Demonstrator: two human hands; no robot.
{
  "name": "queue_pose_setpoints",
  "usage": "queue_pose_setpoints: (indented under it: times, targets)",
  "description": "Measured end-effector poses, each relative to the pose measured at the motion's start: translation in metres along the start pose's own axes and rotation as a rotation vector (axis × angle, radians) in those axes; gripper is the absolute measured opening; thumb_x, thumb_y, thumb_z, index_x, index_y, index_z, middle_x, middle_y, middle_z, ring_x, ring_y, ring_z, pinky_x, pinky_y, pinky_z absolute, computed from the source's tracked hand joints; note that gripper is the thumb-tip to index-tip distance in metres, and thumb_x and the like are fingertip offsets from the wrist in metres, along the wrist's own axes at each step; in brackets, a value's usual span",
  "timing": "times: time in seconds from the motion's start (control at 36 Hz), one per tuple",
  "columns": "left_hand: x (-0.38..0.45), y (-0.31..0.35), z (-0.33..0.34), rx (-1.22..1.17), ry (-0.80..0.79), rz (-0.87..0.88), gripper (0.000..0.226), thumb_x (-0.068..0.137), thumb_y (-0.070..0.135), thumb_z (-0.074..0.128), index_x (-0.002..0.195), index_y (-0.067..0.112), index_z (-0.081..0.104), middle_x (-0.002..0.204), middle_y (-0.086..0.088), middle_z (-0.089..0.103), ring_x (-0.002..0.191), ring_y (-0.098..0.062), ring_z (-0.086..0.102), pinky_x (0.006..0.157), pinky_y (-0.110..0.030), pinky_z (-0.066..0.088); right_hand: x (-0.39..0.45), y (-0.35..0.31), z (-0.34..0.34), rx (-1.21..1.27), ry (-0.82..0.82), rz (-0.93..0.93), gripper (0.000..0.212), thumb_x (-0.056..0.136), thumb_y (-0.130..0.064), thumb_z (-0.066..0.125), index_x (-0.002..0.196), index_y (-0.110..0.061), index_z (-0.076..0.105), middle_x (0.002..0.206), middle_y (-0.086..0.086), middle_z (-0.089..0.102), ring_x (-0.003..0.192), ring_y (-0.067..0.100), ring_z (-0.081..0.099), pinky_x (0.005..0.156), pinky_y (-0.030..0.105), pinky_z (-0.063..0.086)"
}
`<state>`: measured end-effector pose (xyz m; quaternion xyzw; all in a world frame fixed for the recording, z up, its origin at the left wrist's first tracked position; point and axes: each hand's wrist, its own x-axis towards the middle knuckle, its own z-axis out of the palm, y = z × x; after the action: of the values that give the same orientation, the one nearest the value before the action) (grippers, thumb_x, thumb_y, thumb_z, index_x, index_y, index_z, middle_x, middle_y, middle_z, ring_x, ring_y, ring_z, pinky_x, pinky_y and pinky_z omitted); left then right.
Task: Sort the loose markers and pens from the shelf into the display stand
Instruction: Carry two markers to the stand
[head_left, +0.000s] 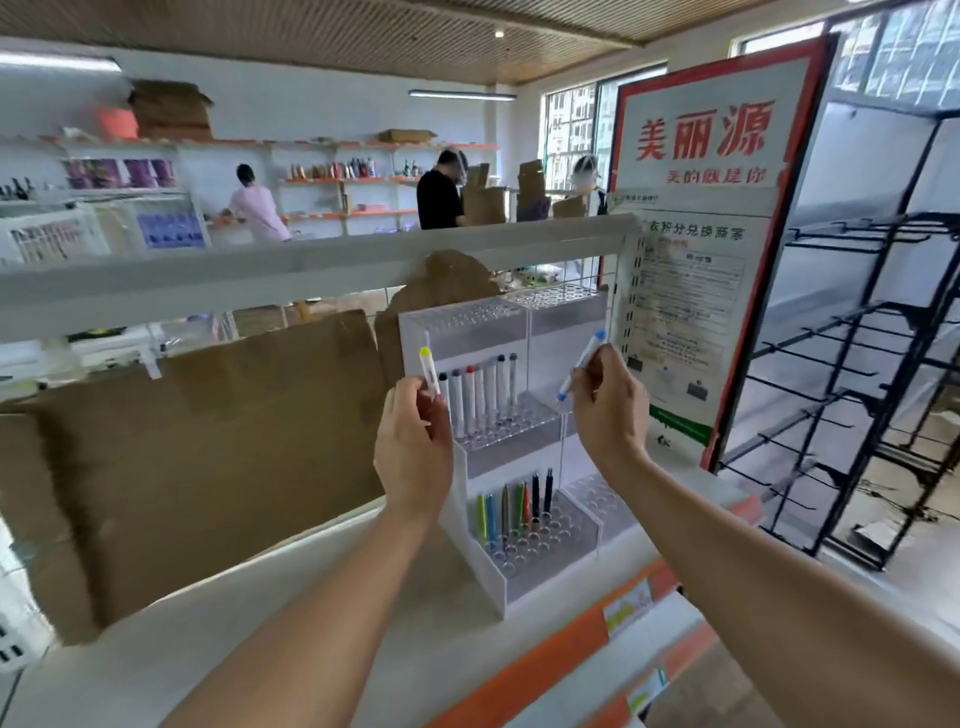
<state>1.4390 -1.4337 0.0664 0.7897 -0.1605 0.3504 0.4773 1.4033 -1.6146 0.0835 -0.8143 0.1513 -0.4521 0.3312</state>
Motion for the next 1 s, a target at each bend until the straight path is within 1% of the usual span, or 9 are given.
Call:
queue_pose_setpoints:
  times: [0.06, 0.17, 0.33, 0.47, 0.58, 0.72, 0.86, 0.94, 1.0]
  targets:
    - [0.006, 0.000, 0.008, 0.012, 0.008, -0.010, 0.010, 0.095, 0.014, 0.051, 0.094, 0.006, 0.055, 0.085, 0.002, 0.052, 0.070, -0.013, 0.044, 0.054, -0.011, 0.026, 0.011, 0.001, 0.005, -0.008, -0.016, 0.010, 0.013, 0.094, -0.013, 0.053, 0.083, -0.009, 0.046, 0.063, -0.008, 0.045, 0.058, 0.018, 0.044, 0.048, 0.029, 0.029]
    - [0.014, -0.004, 0.022, 0.036, 0.033, -0.023, 0.010, 0.095, 0.015, 0.050, 0.093, 0.006, 0.054, 0.085, 0.002, 0.052, 0.070, -0.015, 0.044, 0.053, -0.015, 0.025, 0.031, 0.005, 0.019, -0.060, -0.091, 0.023, 0.015, 0.095, -0.018, 0.053, 0.083, -0.013, 0.044, 0.060, -0.013, 0.040, 0.053, 0.005, 0.037, 0.044, 0.023, 0.024]
    - [0.021, -0.008, 0.037, 0.105, 0.083, -0.056, 0.015, 0.095, 0.018, 0.052, 0.100, 0.005, 0.056, 0.087, 0.001, 0.052, 0.073, -0.013, 0.046, 0.054, -0.013, 0.026, 0.057, 0.018, 0.045, -0.019, -0.223, -0.028, 0.014, 0.094, -0.017, 0.053, 0.083, -0.015, 0.045, 0.061, -0.013, 0.043, 0.057, 0.014, 0.043, 0.044, 0.024, 0.025]
    - [0.022, -0.013, 0.046, 0.144, 0.147, -0.065, 0.012, 0.093, 0.015, 0.055, 0.097, 0.004, 0.058, 0.085, -0.005, 0.058, 0.071, -0.019, 0.050, 0.061, -0.027, 0.035, 0.070, 0.028, 0.056, -0.056, -0.351, -0.106, 0.013, 0.096, -0.018, 0.051, 0.085, -0.013, 0.046, 0.072, 0.001, 0.052, 0.062, 0.019, 0.045, 0.045, 0.024, 0.024]
    - [0.018, -0.011, 0.052, 0.167, 0.165, -0.099, 0.011, 0.094, 0.017, 0.054, 0.096, 0.006, 0.057, 0.084, -0.003, 0.057, 0.070, -0.018, 0.050, 0.061, -0.025, 0.033, 0.074, 0.038, 0.063, -0.062, -0.432, -0.125, 0.008, 0.094, -0.015, 0.051, 0.090, -0.009, 0.056, 0.078, 0.004, 0.061, 0.068, 0.023, 0.054, 0.050, 0.025, 0.031]
    - [0.017, -0.015, 0.060, 0.182, 0.166, -0.086, 0.011, 0.094, 0.016, 0.054, 0.095, 0.006, 0.056, 0.083, -0.006, 0.058, 0.070, -0.023, 0.055, 0.061, -0.032, 0.040, 0.081, 0.043, 0.068, -0.086, -0.502, -0.131, 0.009, 0.094, -0.017, 0.052, 0.087, -0.012, 0.053, 0.073, 0.000, 0.055, 0.065, 0.021, 0.049, 0.047, 0.025, 0.028]
    - [0.020, -0.012, 0.064, 0.197, 0.162, -0.080, 0.010, 0.093, 0.015, 0.056, 0.097, 0.006, 0.056, 0.084, -0.005, 0.058, 0.070, -0.023, 0.055, 0.061, -0.032, 0.041, 0.083, 0.046, 0.074, -0.202, -0.651, -0.196, 0.012, 0.092, -0.018, 0.053, 0.081, -0.015, 0.050, 0.078, 0.004, 0.058, 0.072, 0.027, 0.055, 0.054, 0.030, 0.039]
    - [0.020, -0.012, 0.063, 0.205, 0.163, -0.088, 0.011, 0.094, 0.015, 0.055, 0.098, 0.006, 0.057, 0.085, -0.005, 0.058, 0.070, -0.021, 0.055, 0.060, -0.029, 0.038, 0.079, 0.049, 0.078, -0.263, -0.633, -0.185, 0.007, 0.092, -0.020, 0.052, 0.088, -0.018, 0.057, 0.082, 0.003, 0.064, 0.076, 0.027, 0.059, 0.057, 0.029, 0.041]
    - [0.019, -0.013, 0.061, 0.210, 0.167, -0.095, 0.012, 0.094, 0.016, 0.055, 0.099, 0.005, 0.057, 0.086, -0.006, 0.059, 0.071, -0.020, 0.054, 0.061, -0.026, 0.035, 0.079, 0.047, 0.078, -0.229, -0.621, -0.113, 0.010, 0.091, -0.019, 0.051, 0.093, -0.020, 0.062, 0.085, 0.002, 0.065, 0.078, 0.027, 0.059, 0.060, 0.028, 0.041]
